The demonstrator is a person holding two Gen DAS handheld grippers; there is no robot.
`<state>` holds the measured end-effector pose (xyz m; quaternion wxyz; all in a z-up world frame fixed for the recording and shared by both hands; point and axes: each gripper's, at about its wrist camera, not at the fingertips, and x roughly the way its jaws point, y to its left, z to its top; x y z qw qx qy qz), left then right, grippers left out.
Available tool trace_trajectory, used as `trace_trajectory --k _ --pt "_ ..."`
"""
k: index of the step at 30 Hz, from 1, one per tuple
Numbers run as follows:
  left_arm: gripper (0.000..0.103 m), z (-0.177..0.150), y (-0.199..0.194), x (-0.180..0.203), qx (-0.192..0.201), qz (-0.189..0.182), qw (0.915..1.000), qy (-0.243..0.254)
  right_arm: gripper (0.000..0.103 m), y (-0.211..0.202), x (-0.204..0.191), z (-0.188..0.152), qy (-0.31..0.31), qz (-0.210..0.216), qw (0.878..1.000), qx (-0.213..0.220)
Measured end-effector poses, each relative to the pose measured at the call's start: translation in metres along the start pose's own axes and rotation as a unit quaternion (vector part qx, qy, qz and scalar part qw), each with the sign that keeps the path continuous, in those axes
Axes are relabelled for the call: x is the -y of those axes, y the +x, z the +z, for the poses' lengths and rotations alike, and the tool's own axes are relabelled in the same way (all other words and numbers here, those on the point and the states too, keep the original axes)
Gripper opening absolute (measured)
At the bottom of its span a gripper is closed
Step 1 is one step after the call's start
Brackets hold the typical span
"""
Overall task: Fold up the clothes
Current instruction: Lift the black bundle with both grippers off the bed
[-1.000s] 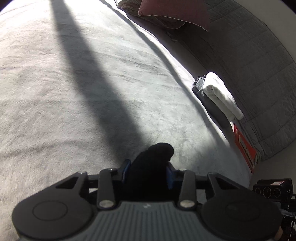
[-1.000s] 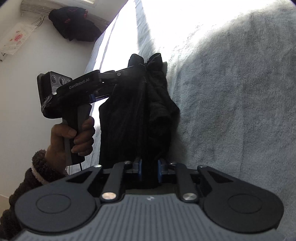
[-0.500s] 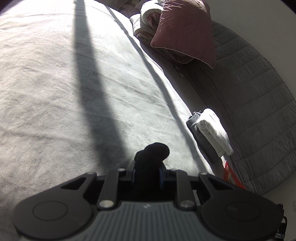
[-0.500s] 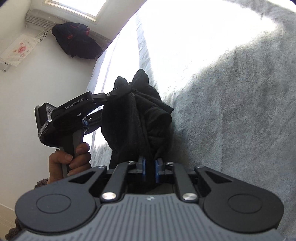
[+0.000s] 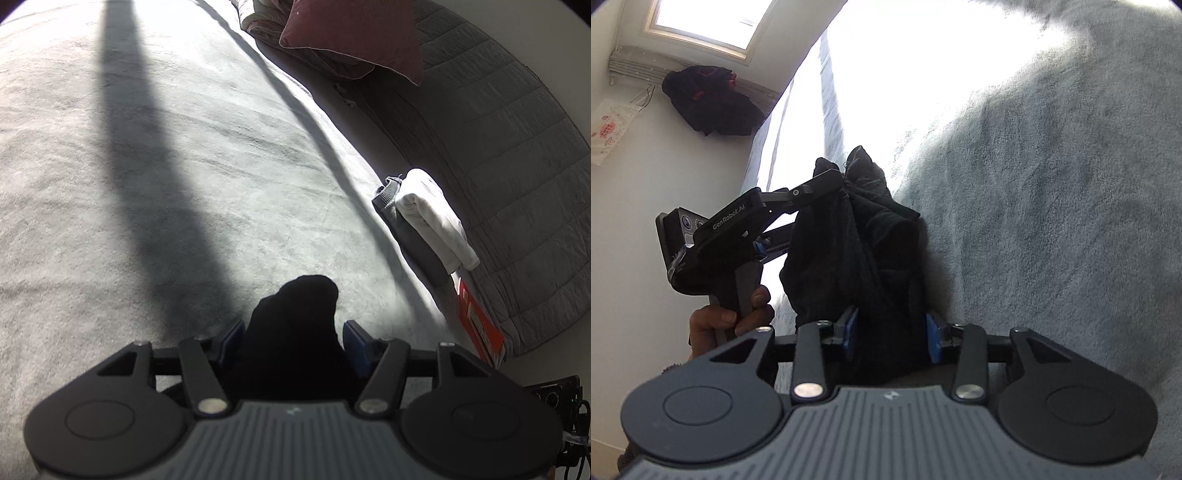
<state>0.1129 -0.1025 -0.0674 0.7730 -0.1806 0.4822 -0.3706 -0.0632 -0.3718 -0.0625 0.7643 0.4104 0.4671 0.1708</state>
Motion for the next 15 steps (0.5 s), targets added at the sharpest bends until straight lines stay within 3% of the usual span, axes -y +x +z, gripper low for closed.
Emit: trace_trajectory --k 4,7,8,9,10,12,15 --pt "0.060 -0.003 0.001 0.000 0.000 0.001 1.0000 0.006 0.050 0.008 -0.013 0.003 -0.004 -0.002 1.000 0.006" --pt "0.050 -0.004 0.002 0.007 -0.004 0.026 0.9995 0.017 0.050 0.004 -0.023 0.008 -0.026 -0.016 1.000 0.006" --pt "0.042 -0.003 0.002 0.006 -0.004 0.034 0.9994 0.011 0.050 0.004 -0.025 0.009 -0.030 -0.018 0.999 0.007" --pt "0.033 -0.002 0.001 0.005 -0.004 0.039 0.9992 0.002 0.047 0.006 -0.026 0.010 -0.036 -0.022 0.999 0.009" --pt "0.032 -0.001 0.000 0.003 -0.003 0.042 0.9991 -0.010 0.033 0.008 -0.027 0.011 -0.041 -0.027 0.999 0.010" --pt "0.027 -0.003 -0.003 0.006 0.008 0.048 0.9988 -0.011 0.018 0.010 -0.025 0.013 -0.045 -0.037 0.998 0.014" --pt "0.024 -0.007 -0.010 0.014 0.031 0.056 0.9979 -0.005 0.014 0.004 -0.022 0.016 -0.037 -0.032 0.998 0.027"
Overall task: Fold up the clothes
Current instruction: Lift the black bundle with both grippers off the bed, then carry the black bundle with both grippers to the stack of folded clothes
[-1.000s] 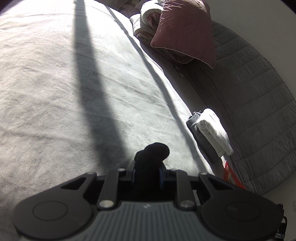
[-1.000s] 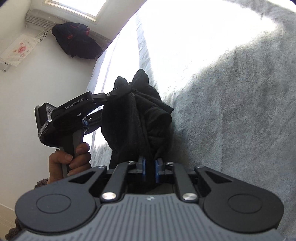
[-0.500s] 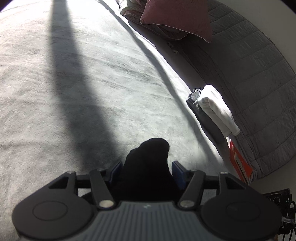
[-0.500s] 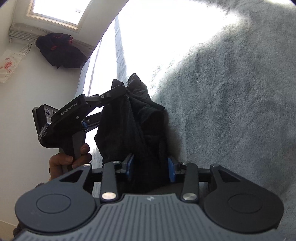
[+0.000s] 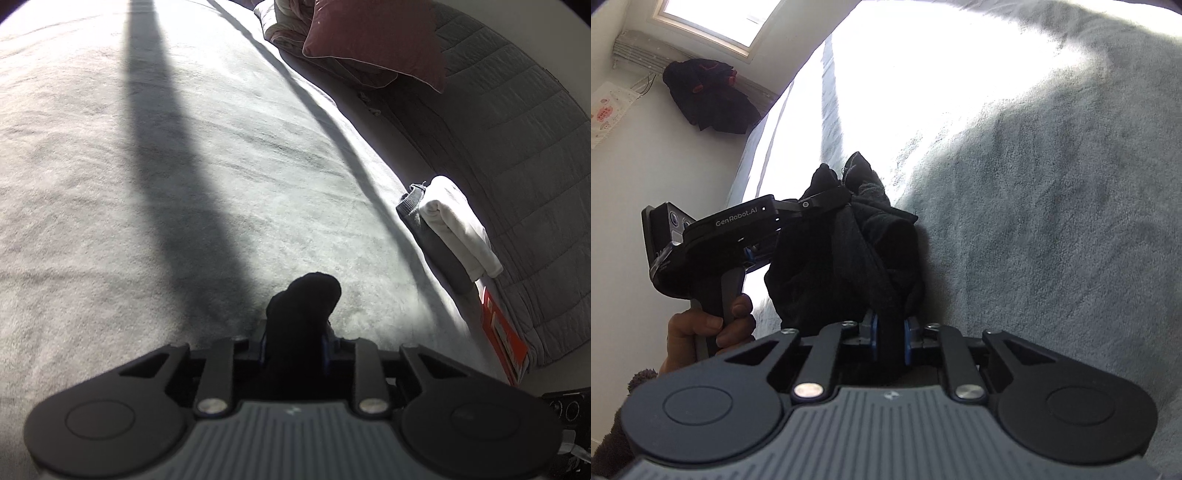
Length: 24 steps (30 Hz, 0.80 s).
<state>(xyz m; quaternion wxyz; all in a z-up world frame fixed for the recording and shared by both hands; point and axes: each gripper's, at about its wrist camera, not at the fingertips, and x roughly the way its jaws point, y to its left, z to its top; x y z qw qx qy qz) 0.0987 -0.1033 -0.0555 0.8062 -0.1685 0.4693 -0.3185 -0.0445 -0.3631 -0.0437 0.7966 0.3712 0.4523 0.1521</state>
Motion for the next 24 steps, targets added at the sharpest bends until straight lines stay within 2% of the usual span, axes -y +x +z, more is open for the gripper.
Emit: trace_trajectory --k 10,16,20,24 --pt "0.023 0.000 -0.030 0.028 0.094 -0.042 0.9945 -0.021 0.012 -0.034 0.003 0.010 0.004 0.006 0.998 0.069" --pt "0.022 0.008 -0.034 0.052 0.140 -0.072 0.9874 -0.016 0.012 -0.050 -0.020 0.028 -0.076 -0.036 0.989 0.119" --pt "0.022 0.017 -0.034 0.067 0.171 -0.095 0.9805 -0.019 0.012 -0.069 -0.021 0.042 -0.068 -0.023 0.986 0.148" --pt "0.022 0.030 -0.031 0.085 0.187 -0.109 0.9763 -0.013 0.012 -0.090 -0.027 0.056 -0.073 -0.011 0.982 0.175"
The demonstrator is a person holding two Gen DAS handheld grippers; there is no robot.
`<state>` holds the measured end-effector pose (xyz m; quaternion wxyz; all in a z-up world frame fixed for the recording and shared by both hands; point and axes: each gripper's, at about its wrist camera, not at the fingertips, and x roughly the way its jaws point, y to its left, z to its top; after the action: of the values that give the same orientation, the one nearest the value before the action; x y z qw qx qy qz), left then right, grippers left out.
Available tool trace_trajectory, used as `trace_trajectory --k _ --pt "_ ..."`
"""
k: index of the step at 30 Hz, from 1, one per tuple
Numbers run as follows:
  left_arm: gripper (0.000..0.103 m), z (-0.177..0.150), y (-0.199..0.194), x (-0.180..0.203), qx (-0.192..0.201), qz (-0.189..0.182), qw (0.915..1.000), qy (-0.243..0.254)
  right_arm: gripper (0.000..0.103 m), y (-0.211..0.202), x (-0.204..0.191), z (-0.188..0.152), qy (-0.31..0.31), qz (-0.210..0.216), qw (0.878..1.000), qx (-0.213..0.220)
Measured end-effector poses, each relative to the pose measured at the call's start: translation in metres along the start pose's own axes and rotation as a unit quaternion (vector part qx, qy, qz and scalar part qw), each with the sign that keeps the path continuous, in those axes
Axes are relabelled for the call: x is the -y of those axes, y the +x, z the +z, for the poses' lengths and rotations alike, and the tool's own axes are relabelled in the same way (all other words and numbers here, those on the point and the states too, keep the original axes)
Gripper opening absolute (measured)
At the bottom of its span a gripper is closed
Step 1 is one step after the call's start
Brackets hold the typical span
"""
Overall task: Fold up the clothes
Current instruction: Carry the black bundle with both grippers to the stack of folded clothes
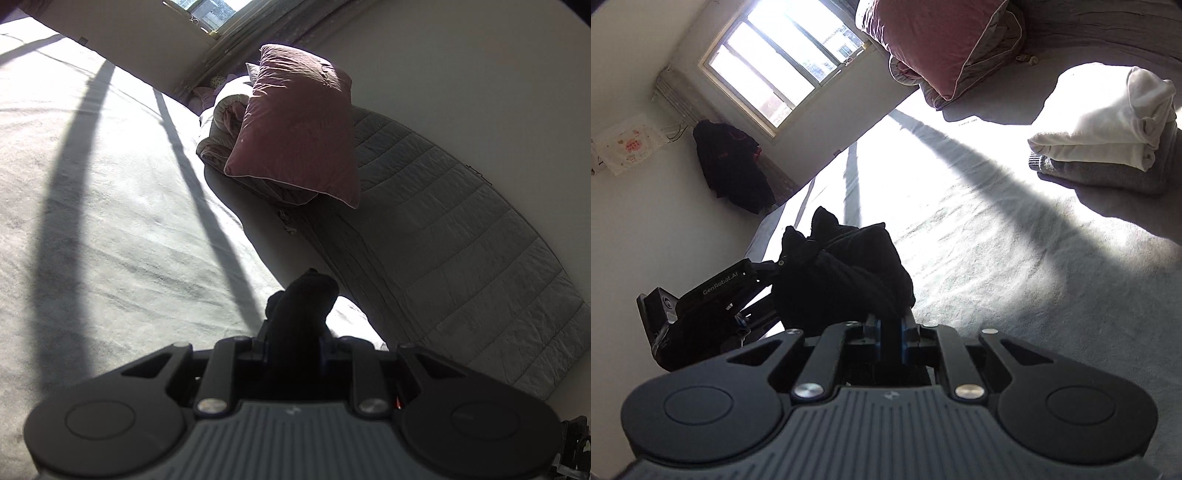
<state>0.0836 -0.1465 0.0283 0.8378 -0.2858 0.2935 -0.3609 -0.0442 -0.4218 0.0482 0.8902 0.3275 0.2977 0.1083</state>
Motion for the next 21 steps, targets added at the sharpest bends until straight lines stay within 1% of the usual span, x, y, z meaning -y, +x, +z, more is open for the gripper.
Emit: trace_trajectory --k 3,6,9,11,15,21 --pt "0.022 0.009 0.009 0.012 0.007 -0.012 0.9999 -0.001 0.012 -0.006 -0.002 0.020 -0.012 0.000 1.000 0.010" --pt "0.022 0.017 0.021 0.027 0.010 -0.022 0.9997 -0.002 0.012 -0.011 0.003 0.044 -0.008 0.005 1.000 0.008" --pt "0.022 0.027 0.036 0.046 0.016 -0.035 0.9993 0.004 0.012 -0.021 0.005 0.069 -0.010 -0.001 1.000 0.011" --pt "0.022 0.034 0.048 0.059 0.018 -0.045 0.9988 0.008 0.012 -0.027 0.006 0.089 -0.021 -0.010 1.000 0.020" --pt "0.022 0.041 0.078 0.082 0.011 -0.059 0.9980 0.018 0.012 -0.038 0.010 0.122 -0.050 -0.037 0.998 0.033" --pt "0.022 0.046 0.127 0.104 -0.010 -0.077 0.9968 0.021 0.012 -0.042 0.034 0.153 -0.062 -0.071 0.995 0.040"
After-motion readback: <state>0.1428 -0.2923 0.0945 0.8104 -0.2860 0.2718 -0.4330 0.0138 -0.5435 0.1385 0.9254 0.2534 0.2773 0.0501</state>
